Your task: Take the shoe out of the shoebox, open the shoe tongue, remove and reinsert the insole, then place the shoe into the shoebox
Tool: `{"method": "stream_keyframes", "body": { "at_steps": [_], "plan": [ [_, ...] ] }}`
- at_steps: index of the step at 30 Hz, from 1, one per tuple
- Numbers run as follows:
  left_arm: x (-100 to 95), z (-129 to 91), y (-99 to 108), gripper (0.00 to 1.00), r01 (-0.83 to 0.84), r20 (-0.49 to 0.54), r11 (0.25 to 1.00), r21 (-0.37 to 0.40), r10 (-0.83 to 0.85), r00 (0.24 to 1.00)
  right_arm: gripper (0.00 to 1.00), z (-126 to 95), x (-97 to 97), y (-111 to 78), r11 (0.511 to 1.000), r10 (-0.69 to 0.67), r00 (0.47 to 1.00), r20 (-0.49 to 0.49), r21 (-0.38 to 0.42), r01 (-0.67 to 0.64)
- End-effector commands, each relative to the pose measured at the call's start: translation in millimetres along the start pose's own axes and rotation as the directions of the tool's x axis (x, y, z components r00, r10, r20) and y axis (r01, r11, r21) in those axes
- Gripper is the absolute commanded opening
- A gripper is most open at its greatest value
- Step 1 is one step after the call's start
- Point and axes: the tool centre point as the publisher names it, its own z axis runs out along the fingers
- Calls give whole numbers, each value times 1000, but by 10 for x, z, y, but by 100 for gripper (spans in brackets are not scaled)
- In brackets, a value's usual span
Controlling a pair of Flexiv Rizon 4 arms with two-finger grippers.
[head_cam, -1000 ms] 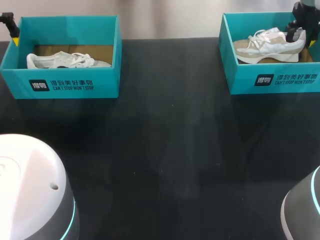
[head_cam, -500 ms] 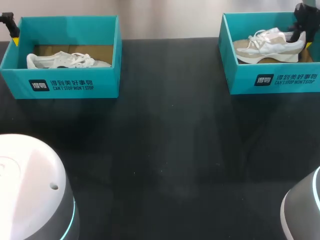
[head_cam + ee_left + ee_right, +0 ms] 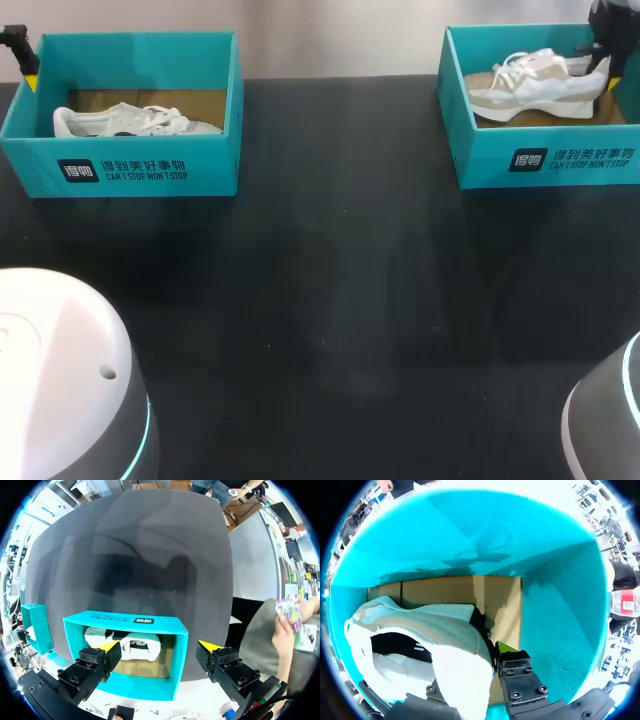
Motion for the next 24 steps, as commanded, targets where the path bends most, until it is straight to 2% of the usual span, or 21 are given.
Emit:
{"method": "stream_keyframes", "body": {
  "at_steps": [1,11,19,24],
  "plan": [
    [-3,-5,-14,100,0,-3,1000,-3,0,1000,0,-391,-11,-131,1000,15,1000,13,-12,-14],
    [-3,-5,-14,100,0,-3,1000,-3,0,1000,0,-1027,-99,-322,995,48,997,60,-85,-43],
    [-3,-5,-14,100,0,-3,1000,-3,0,1000,0,-1539,-185,-461,992,31,995,99,-129,-18],
    [-3,-5,-14,100,0,-3,1000,-3,0,1000,0,-1830,-191,-537,993,14,992,122,-121,1]
  ]
}}
